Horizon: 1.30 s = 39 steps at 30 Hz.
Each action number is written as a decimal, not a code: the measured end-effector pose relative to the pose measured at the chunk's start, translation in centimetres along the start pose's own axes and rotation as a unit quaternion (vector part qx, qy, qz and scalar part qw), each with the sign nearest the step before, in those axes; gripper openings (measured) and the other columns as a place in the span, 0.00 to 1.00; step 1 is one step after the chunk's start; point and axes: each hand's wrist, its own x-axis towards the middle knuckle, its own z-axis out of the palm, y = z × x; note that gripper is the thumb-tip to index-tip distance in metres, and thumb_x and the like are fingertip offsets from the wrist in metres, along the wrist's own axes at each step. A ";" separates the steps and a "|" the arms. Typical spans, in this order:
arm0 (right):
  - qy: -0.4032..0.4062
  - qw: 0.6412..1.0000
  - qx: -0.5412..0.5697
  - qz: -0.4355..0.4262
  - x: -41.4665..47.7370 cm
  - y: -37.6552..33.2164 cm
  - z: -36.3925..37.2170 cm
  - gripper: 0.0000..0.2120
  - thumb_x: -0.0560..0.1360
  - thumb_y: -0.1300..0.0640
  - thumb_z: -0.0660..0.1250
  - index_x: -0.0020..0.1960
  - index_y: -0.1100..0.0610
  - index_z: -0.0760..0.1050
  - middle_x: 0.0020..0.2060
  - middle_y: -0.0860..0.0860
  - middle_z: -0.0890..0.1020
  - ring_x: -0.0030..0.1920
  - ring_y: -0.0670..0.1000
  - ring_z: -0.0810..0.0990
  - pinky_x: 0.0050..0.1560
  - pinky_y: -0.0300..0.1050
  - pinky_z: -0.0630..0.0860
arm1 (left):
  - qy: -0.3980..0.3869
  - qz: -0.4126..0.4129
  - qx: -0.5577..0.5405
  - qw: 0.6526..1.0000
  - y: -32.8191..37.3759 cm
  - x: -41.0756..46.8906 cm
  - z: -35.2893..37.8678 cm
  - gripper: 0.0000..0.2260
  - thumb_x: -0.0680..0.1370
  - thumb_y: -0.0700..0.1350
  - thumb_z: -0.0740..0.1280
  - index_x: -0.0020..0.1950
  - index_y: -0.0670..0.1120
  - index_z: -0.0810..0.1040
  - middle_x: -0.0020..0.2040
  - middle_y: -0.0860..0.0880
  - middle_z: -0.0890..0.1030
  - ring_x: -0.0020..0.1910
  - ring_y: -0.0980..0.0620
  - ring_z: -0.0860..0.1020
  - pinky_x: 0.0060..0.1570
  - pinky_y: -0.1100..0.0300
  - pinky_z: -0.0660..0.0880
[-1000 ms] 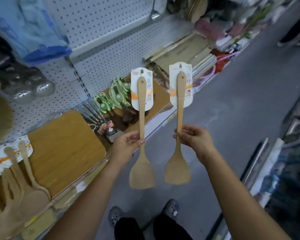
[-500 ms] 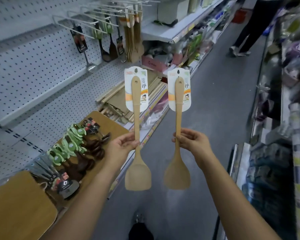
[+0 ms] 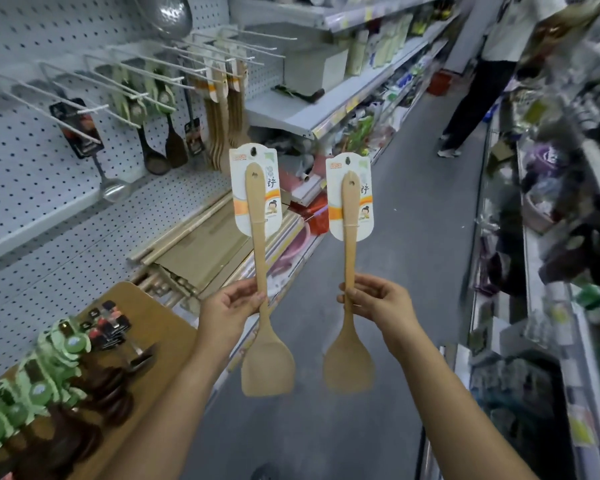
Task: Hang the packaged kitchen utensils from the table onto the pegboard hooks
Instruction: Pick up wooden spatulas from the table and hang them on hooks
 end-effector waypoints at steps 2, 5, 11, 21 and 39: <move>-0.004 1.000 -0.009 0.004 2.7 -0.8 -0.2 0.09 0.76 0.70 0.69 0.54 0.62 0.81 0.47 0.58 0.87 0.47 0.60 0.87 0.50 0.52 0.84 | 0.007 0.010 0.004 1.000 0.6 2.5 1.4 0.13 0.73 0.32 0.72 0.54 0.45 0.83 0.47 0.48 0.87 0.47 0.50 0.85 0.48 0.59 0.81; -0.015 1.000 -0.007 0.013 6.8 -2.0 -0.5 0.09 0.76 0.70 0.69 0.55 0.63 0.81 0.46 0.58 0.87 0.46 0.59 0.87 0.49 0.51 0.84 | 0.013 0.015 0.008 1.000 1.2 5.6 3.3 0.13 0.73 0.32 0.72 0.51 0.47 0.84 0.46 0.48 0.87 0.47 0.49 0.84 0.49 0.57 0.80; -0.062 0.998 -0.010 0.013 16.1 -2.8 -2.2 0.07 0.77 0.69 0.68 0.53 0.63 0.82 0.44 0.59 0.87 0.45 0.59 0.87 0.44 0.46 0.84 | 0.060 0.016 0.019 0.998 1.3 11.9 7.9 0.11 0.73 0.33 0.72 0.50 0.47 0.83 0.45 0.50 0.87 0.47 0.51 0.84 0.47 0.61 0.81; -0.214 0.975 -0.051 -0.005 31.7 -8.0 -4.6 0.07 0.78 0.69 0.68 0.51 0.62 0.84 0.43 0.61 0.86 0.47 0.61 0.86 0.49 0.54 0.84 | 0.200 0.034 0.026 0.979 2.9 18.8 16.2 0.11 0.73 0.31 0.72 0.50 0.46 0.82 0.42 0.52 0.87 0.44 0.54 0.85 0.41 0.67 0.80; -0.310 0.946 -0.094 0.012 52.6 -14.2 3.9 0.07 0.80 0.68 0.65 0.52 0.68 0.81 0.45 0.66 0.85 0.45 0.61 0.86 0.47 0.55 0.84 | 0.317 0.022 -0.020 0.948 1.6 36.6 17.0 0.12 0.72 0.29 0.72 0.47 0.46 0.82 0.40 0.51 0.87 0.40 0.55 0.84 0.42 0.64 0.81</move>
